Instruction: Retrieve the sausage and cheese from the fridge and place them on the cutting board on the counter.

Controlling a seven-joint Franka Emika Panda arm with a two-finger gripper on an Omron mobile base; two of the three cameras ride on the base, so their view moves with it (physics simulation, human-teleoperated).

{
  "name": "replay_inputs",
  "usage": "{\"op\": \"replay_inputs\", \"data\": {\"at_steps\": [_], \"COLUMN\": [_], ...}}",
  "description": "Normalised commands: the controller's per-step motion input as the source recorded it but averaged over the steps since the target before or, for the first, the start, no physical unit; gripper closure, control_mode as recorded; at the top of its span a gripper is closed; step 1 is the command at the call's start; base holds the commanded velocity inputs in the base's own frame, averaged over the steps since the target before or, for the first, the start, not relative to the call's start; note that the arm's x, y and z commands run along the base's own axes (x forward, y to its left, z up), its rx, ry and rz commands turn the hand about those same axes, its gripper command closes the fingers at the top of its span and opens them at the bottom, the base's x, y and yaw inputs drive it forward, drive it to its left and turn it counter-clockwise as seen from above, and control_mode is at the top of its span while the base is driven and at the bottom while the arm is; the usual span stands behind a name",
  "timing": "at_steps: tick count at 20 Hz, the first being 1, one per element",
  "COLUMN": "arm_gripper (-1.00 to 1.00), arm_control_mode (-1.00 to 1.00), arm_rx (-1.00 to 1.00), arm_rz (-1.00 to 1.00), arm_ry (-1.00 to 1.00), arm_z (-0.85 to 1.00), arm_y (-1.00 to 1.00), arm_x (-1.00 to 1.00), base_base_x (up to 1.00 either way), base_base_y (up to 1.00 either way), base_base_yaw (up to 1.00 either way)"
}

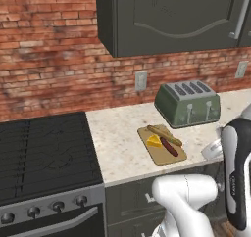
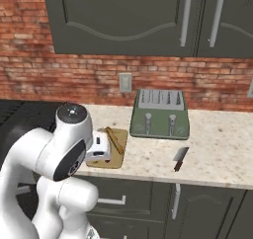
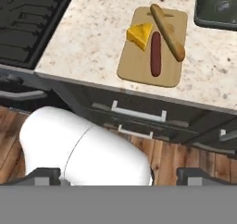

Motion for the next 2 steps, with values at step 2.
{"op": "replay_inputs", "data": {"at_steps": [2], "arm_gripper": [-1.0], "arm_control_mode": [-1.0], "arm_rx": [0.0], "arm_rz": [0.02], "arm_ry": [-0.16], "arm_z": [0.12], "arm_y": [-0.33], "arm_x": [-0.95], "base_base_x": [0.0], "base_base_y": [0.0], "base_base_yaw": [0.0]}}
